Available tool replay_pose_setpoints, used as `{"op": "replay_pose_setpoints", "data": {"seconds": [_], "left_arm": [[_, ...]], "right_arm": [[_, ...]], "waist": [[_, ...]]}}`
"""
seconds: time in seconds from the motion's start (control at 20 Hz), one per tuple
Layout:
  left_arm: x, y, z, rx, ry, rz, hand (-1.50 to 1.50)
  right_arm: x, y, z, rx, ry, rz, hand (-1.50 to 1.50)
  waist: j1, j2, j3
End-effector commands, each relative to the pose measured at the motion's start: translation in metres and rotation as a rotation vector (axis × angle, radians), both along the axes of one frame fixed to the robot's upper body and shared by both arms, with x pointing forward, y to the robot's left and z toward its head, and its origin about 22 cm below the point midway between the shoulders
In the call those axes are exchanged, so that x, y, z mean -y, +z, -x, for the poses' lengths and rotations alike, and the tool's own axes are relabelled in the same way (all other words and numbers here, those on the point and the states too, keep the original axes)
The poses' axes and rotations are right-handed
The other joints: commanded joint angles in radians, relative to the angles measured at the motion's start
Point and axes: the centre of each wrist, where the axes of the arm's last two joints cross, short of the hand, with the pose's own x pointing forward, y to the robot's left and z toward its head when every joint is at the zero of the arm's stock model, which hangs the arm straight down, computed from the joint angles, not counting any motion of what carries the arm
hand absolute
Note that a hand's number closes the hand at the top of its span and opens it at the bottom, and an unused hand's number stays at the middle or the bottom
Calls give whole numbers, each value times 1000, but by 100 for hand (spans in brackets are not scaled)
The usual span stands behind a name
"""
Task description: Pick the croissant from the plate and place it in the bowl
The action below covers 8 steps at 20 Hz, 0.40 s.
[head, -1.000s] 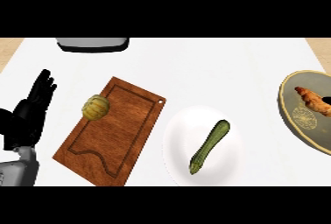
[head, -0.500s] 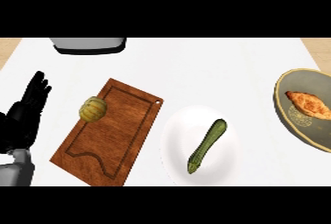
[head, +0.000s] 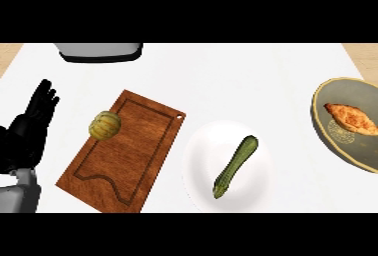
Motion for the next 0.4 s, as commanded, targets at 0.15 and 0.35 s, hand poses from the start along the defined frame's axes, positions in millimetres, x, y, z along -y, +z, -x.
{"op": "replay_pose_setpoints", "data": {"seconds": [0.15,0.35], "left_arm": [[-1,12,8,7,-13,-1,0],[10,0,-14,15,-2,-12,0]], "right_arm": [[2,1,72,94,80,-7,-150],[20,10,91,181,101,-10,-150]], "waist": [[21,4,0],[15,6,0]]}}
